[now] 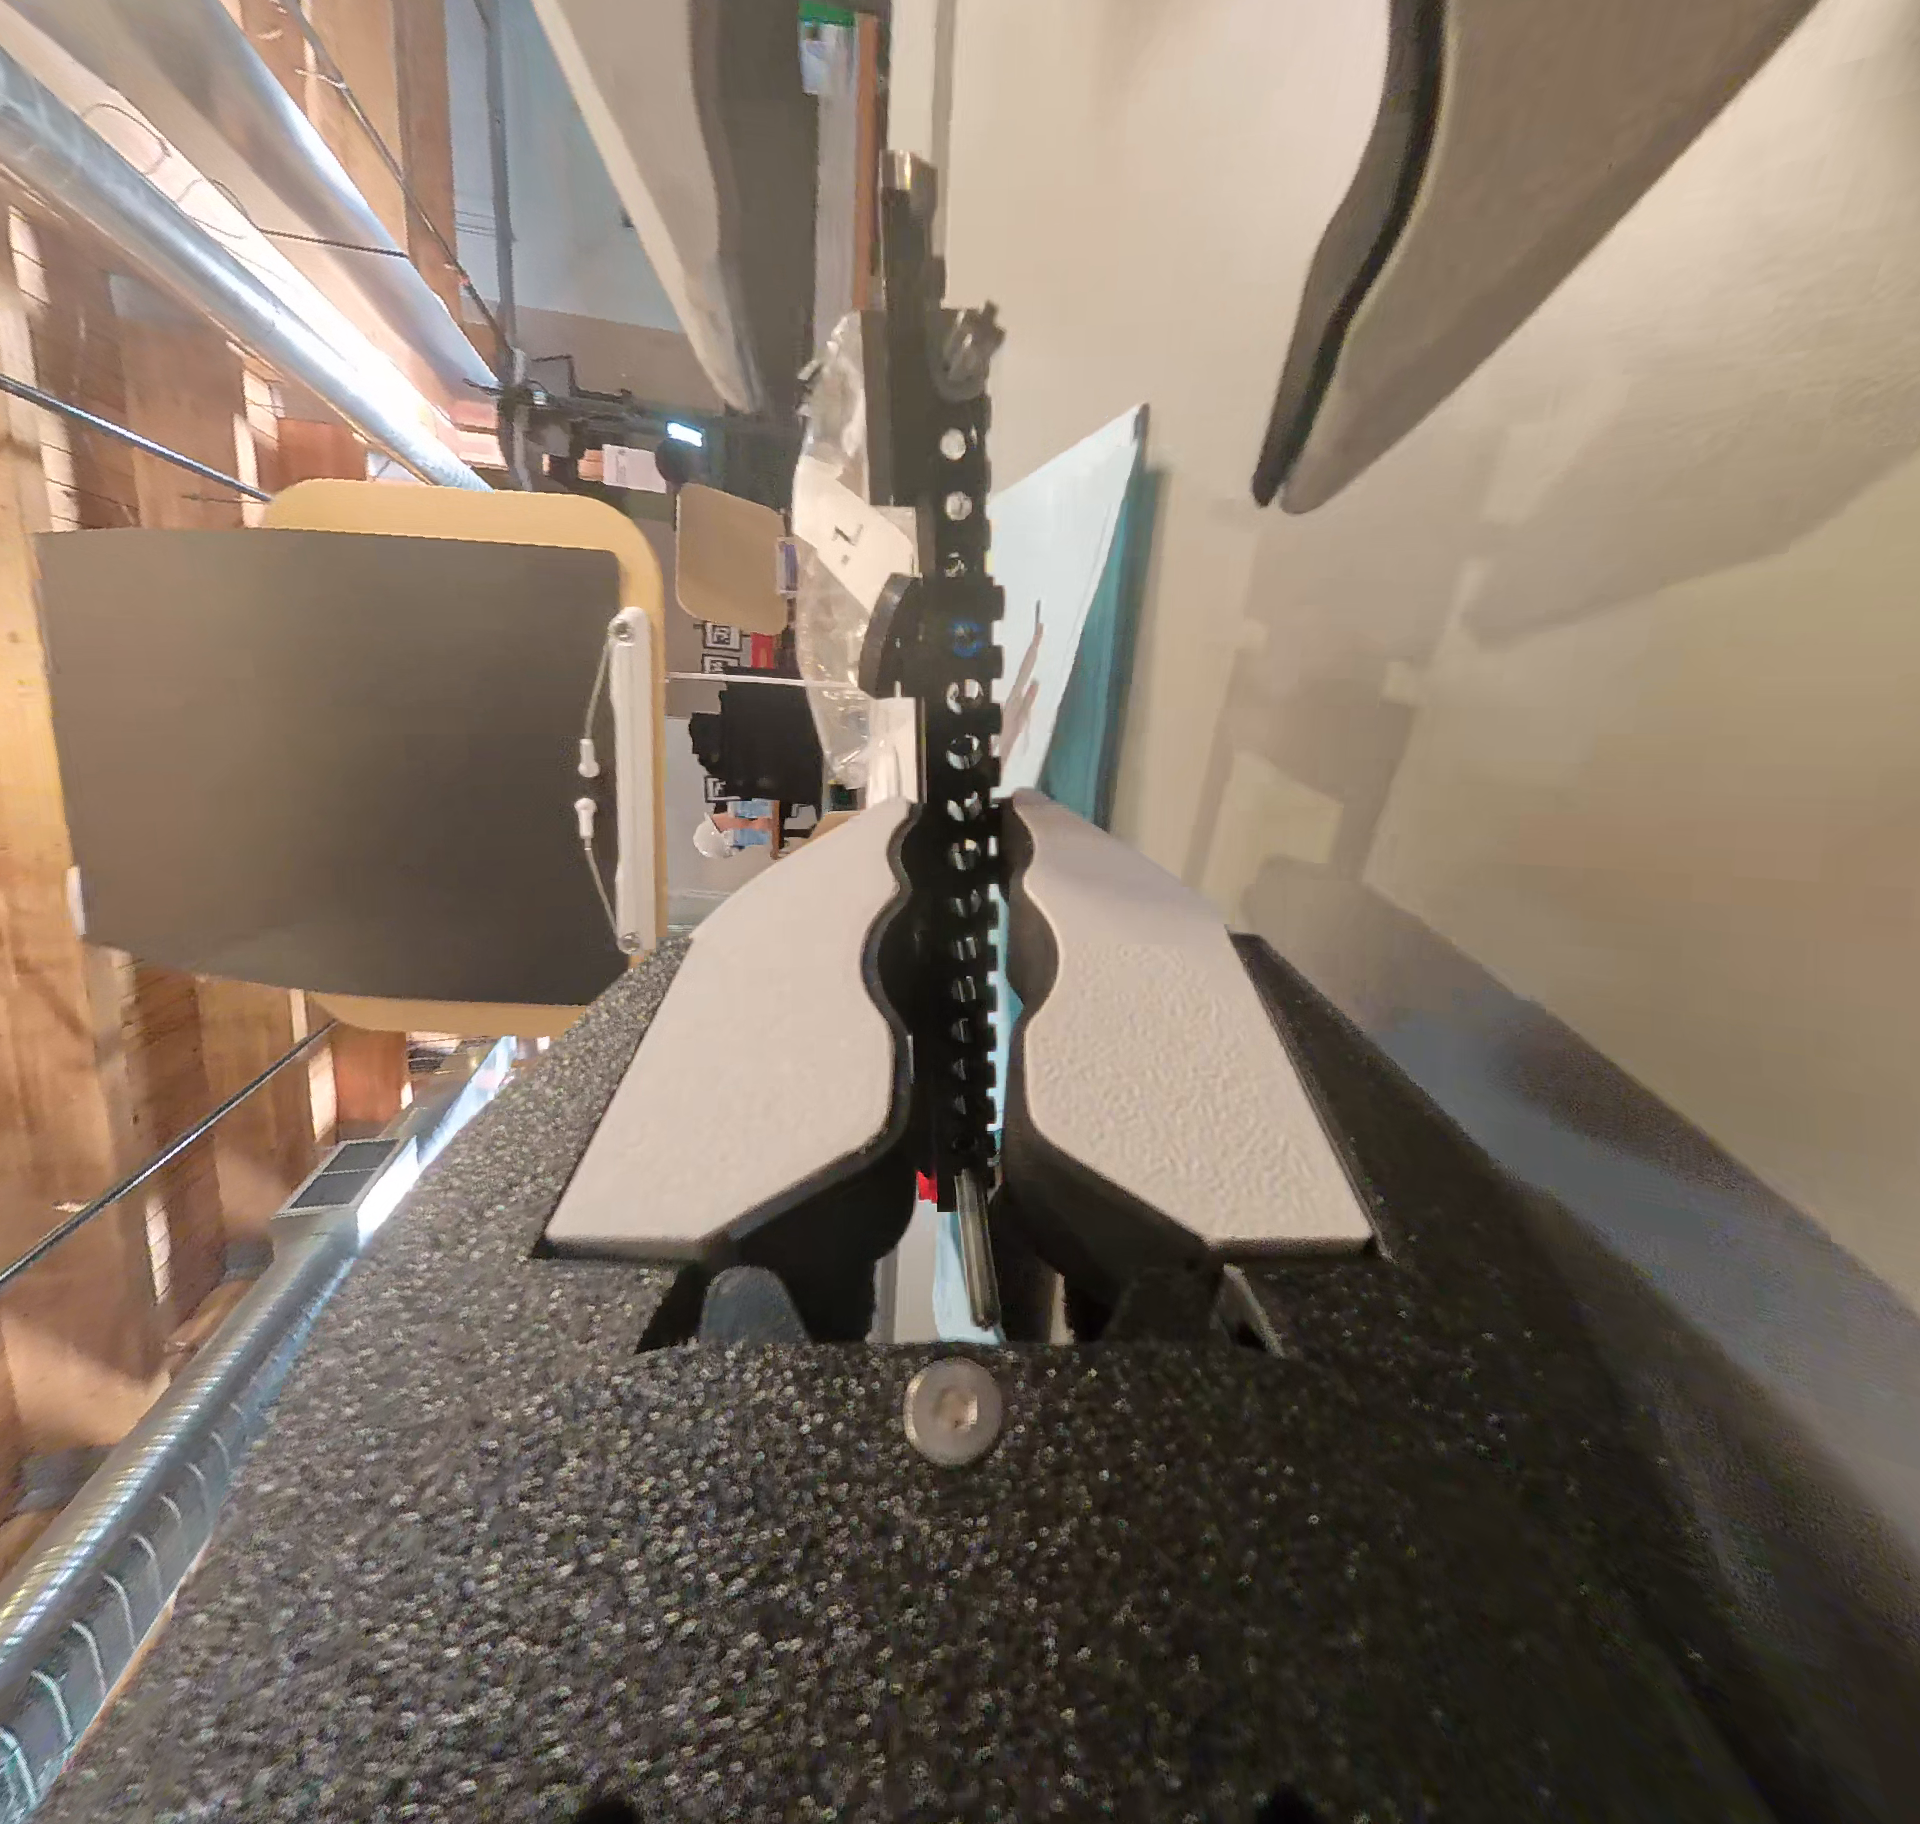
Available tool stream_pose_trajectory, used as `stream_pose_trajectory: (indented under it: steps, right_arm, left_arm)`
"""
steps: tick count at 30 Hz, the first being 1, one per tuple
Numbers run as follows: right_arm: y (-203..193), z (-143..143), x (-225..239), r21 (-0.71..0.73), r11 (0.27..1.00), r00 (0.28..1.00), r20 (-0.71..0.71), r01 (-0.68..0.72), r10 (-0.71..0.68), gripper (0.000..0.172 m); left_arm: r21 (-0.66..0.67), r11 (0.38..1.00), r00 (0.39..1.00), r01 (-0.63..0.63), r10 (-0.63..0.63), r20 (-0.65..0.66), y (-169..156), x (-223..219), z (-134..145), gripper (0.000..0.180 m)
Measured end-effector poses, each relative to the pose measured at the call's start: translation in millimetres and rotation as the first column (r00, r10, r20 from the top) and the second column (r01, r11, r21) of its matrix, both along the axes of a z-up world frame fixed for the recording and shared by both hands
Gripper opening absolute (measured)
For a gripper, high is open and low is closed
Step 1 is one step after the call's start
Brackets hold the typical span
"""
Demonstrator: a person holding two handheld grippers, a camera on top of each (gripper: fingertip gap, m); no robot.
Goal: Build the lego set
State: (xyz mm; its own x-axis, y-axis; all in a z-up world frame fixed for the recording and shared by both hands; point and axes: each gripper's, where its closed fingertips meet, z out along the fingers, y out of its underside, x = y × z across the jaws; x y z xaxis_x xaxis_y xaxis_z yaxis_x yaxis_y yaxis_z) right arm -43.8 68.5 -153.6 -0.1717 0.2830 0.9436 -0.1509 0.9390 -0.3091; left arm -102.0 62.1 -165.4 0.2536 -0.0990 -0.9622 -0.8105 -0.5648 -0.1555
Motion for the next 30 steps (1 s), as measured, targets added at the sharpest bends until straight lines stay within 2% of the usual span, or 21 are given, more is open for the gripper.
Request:
stream_pose_trajectory:
  steps: [5,9,13,17,22,26,30]
  right_arm:
    - [-12,23,10,-0.119,0.993,1.0,0.021,-0.002,0.005,0.058]
    - [-17,18,6,-0.133,0.991,0.982,0.189,0.028,-0.002,0.06]
    - [-21,18,1,-0.15,0.988,0.936,0.351,0.037,0.019,0.044]
    - [-26,31,0,-0.309,0.948,0.842,0.529,0.076,0.105,0.036]
    - [-26,37,-5,-0.385,0.907,0.702,0.693,0.168,0.164,0.027]
    - [-22,31,-14,-0.355,0.898,0.618,0.776,0.26,0.128,0.027]
    - [-18,25,-20,-0.291,0.911,0.579,0.812,0.292,0.074,0.024]
  left_arm:
    - [0.02,1.0,0.999,-0.003,0.003,-0.033,-9,2,12,0.012]
    - [0.014,1.0,0.996,0.003,-0.002,-0.091,-11,2,15,0.012]
    - [0.003,1.0,0.993,0.024,-0.023,-0.116,-11,6,16,0.012]
    - [-0.008,0.999,0.992,0.035,-0.036,-0.12,-11,9,13,0.012]
    - [0.008,1.0,0.99,0.025,-0.023,-0.14,-12,6,17,0.012]
    - [0.029,1.0,0.989,0.009,-0.005,-0.15,-13,2,20,0.012]
    - [0.04,0.999,0.988,0.013,-0.006,-0.157,-12,4,22,0.012]
